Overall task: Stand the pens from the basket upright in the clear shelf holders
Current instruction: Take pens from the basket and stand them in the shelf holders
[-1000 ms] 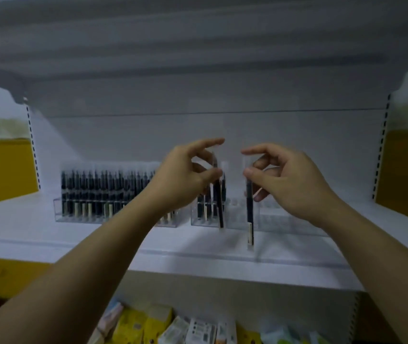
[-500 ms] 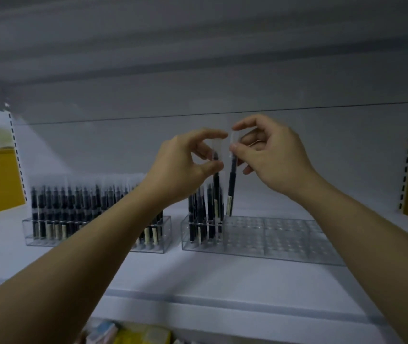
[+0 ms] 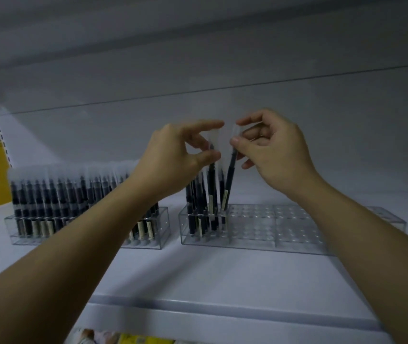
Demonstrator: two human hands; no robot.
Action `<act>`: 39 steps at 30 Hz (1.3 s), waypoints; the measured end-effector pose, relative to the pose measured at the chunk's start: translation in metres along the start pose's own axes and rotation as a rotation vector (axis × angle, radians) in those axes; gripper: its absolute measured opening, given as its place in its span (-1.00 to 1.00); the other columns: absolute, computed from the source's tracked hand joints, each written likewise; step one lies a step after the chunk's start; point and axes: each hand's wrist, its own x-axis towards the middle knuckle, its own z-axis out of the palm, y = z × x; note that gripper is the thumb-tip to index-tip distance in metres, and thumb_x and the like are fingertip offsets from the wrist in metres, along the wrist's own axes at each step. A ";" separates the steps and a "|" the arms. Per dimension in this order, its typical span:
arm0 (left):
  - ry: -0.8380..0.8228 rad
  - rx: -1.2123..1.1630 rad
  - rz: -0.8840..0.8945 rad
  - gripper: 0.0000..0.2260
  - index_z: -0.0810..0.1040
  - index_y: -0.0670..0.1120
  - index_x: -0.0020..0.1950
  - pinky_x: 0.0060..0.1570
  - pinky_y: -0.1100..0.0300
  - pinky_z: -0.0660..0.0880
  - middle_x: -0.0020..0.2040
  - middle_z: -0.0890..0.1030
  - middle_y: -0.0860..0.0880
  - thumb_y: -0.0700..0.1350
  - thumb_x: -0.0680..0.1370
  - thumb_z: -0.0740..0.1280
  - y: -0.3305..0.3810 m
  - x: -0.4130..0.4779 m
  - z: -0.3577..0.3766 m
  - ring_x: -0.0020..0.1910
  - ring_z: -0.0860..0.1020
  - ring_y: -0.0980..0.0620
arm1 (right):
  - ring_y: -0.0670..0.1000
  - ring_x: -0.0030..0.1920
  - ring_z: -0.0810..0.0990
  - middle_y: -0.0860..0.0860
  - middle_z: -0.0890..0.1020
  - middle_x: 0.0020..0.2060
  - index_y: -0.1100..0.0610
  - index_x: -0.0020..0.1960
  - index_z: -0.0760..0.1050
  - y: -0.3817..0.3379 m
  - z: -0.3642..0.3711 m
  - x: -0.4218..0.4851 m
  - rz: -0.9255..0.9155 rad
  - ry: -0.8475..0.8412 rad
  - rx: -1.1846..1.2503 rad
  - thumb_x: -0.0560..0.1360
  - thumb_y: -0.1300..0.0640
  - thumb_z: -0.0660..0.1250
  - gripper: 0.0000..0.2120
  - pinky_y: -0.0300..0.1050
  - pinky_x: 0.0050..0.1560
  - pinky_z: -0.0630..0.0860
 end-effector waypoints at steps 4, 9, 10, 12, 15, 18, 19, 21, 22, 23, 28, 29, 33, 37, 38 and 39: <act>-0.040 0.022 -0.019 -0.60 0.48 0.19 0.32 0.06 0.38 0.23 -0.15 0.59 0.26 0.03 0.49 0.41 -0.004 -0.008 0.008 -0.05 0.47 0.34 | 0.00 -0.29 0.66 -0.05 0.60 -0.22 -0.06 -0.01 0.51 0.001 0.005 -0.005 -0.051 -0.030 -0.078 0.45 0.17 0.47 -0.79 -0.15 -0.28 0.64; 0.012 0.081 0.022 -0.65 0.54 0.13 0.27 -0.03 0.37 0.33 -0.03 0.55 0.16 0.01 0.48 0.41 -0.011 -0.014 0.008 -0.01 0.49 0.20 | -0.17 -0.30 0.61 -0.20 0.60 -0.20 -0.07 -0.03 0.53 0.001 0.012 -0.015 -0.129 -0.087 -0.202 0.45 0.15 0.47 -0.81 -0.36 -0.28 0.57; 0.024 0.074 0.016 -0.64 0.54 0.11 0.27 0.01 0.33 0.37 -0.01 0.56 0.13 0.00 0.47 0.42 -0.012 -0.014 0.007 0.01 0.50 0.17 | -0.19 -0.30 0.60 -0.21 0.60 -0.20 -0.07 -0.02 0.54 0.001 0.012 -0.017 -0.137 -0.085 -0.210 0.45 0.15 0.47 -0.81 -0.40 -0.28 0.54; 0.036 0.065 0.002 -0.61 0.53 0.09 0.28 0.06 0.30 0.39 -0.01 0.57 0.14 0.00 0.46 0.44 -0.013 -0.016 0.008 0.02 0.51 0.18 | -0.21 -0.26 0.59 -0.21 0.59 -0.18 -0.03 0.01 0.56 0.000 0.013 -0.019 -0.148 -0.079 -0.225 0.45 0.15 0.47 -0.81 -0.46 -0.26 0.50; 0.046 0.042 -0.008 -0.63 0.49 0.12 0.20 -0.01 0.43 0.34 -0.06 0.53 0.23 0.02 0.43 0.46 -0.013 -0.019 0.010 -0.01 0.51 0.27 | -0.21 -0.19 0.58 -0.15 0.61 -0.13 0.02 0.06 0.57 -0.001 0.014 -0.022 -0.174 -0.079 -0.251 0.45 0.15 0.47 -0.79 -0.50 -0.23 0.46; 0.035 0.070 0.007 -0.76 0.46 0.10 0.02 -0.03 0.43 0.34 -0.07 0.49 0.23 0.02 0.43 0.45 -0.011 -0.021 0.012 -0.03 0.49 0.21 | -0.22 -0.17 0.57 -0.16 0.59 -0.14 0.02 0.09 0.56 -0.002 0.014 -0.023 -0.183 -0.089 -0.261 0.46 0.16 0.47 -0.78 -0.53 -0.24 0.43; 0.035 0.088 0.013 -0.77 0.45 0.10 0.00 -0.03 0.44 0.33 -0.06 0.50 0.20 0.02 0.43 0.44 -0.012 -0.021 0.013 -0.01 0.47 0.18 | -0.22 -0.18 0.57 -0.18 0.59 -0.14 0.01 0.09 0.56 -0.002 0.014 -0.023 -0.178 -0.093 -0.255 0.46 0.16 0.46 -0.77 -0.53 -0.25 0.42; 0.042 0.106 0.009 -0.77 0.45 0.10 0.01 -0.03 0.45 0.31 -0.02 0.50 0.16 0.02 0.44 0.44 -0.013 -0.021 0.014 0.03 0.46 0.17 | -0.22 -0.20 0.58 -0.19 0.59 -0.14 0.00 0.09 0.56 -0.001 0.014 -0.022 -0.162 -0.099 -0.248 0.46 0.17 0.46 -0.78 -0.54 -0.26 0.42; 0.046 0.104 0.002 -0.77 0.45 0.11 0.01 -0.02 0.44 0.30 0.00 0.50 0.16 0.03 0.44 0.44 -0.014 -0.022 0.015 0.04 0.45 0.17 | -0.22 -0.21 0.58 -0.19 0.59 -0.15 -0.01 0.08 0.56 -0.001 0.014 -0.021 -0.154 -0.099 -0.249 0.47 0.16 0.45 -0.78 -0.54 -0.26 0.42; 0.051 0.100 -0.005 -0.77 0.45 0.11 0.01 -0.01 0.40 0.30 0.01 0.49 0.16 0.04 0.44 0.44 -0.014 -0.022 0.016 0.06 0.44 0.16 | -0.21 -0.22 0.58 -0.20 0.58 -0.15 -0.02 0.08 0.56 -0.001 0.015 -0.021 -0.148 -0.100 -0.251 0.47 0.16 0.45 -0.78 -0.55 -0.26 0.41; 0.068 0.082 -0.024 -0.77 0.44 0.15 0.04 0.02 0.37 0.24 0.05 0.46 0.18 0.05 0.46 0.42 -0.018 -0.024 0.019 0.11 0.40 0.16 | -0.13 -0.32 0.60 -0.14 0.60 -0.22 -0.10 0.09 0.55 0.003 0.013 -0.020 -0.100 -0.137 -0.219 0.48 0.16 0.43 -0.75 -0.39 -0.23 0.54; 0.073 0.076 -0.029 -0.78 0.44 0.16 0.04 0.01 0.38 0.23 0.06 0.46 0.18 0.04 0.46 0.43 -0.018 -0.025 0.019 0.11 0.40 0.16 | -0.11 -0.32 0.61 -0.12 0.60 -0.22 -0.11 0.09 0.56 0.004 0.014 -0.019 -0.080 -0.150 -0.205 0.48 0.16 0.43 -0.76 -0.28 -0.22 0.60; 0.076 0.073 -0.039 -0.77 0.45 0.16 0.07 0.08 0.25 0.26 0.09 0.47 0.16 -0.02 0.49 0.42 -0.018 -0.026 0.020 0.15 0.40 0.12 | -0.09 -0.31 0.60 -0.14 0.61 -0.23 -0.09 0.03 0.60 0.007 0.017 -0.020 -0.058 -0.186 -0.225 0.50 0.12 0.41 -0.85 -0.20 -0.23 0.62; 0.077 0.075 -0.030 -0.77 0.45 0.19 0.11 0.03 0.43 0.21 0.11 0.46 0.22 0.01 0.50 0.39 -0.018 -0.030 0.021 0.17 0.38 0.20 | -0.13 -0.27 0.56 -0.15 0.60 -0.22 -0.10 0.03 0.59 0.007 0.013 -0.023 -0.079 -0.160 -0.273 0.48 0.14 0.41 -0.82 -0.39 -0.23 0.52; 0.076 0.080 -0.024 -0.77 0.45 0.19 0.12 0.04 0.44 0.20 0.12 0.46 0.23 0.02 0.50 0.38 -0.018 -0.031 0.021 0.17 0.37 0.21 | -0.14 -0.25 0.56 -0.16 0.60 -0.20 -0.11 0.03 0.59 0.007 0.011 -0.024 -0.081 -0.155 -0.283 0.47 0.13 0.42 -0.81 -0.41 -0.21 0.51; 0.078 0.086 -0.018 -0.76 0.46 0.18 0.14 0.06 0.42 0.19 0.12 0.45 0.24 0.02 0.50 0.39 -0.018 -0.032 0.021 0.18 0.36 0.22 | -0.15 -0.23 0.56 -0.16 0.60 -0.18 -0.11 0.04 0.59 0.007 0.010 -0.024 -0.088 -0.152 -0.298 0.47 0.12 0.42 -0.81 -0.41 -0.20 0.50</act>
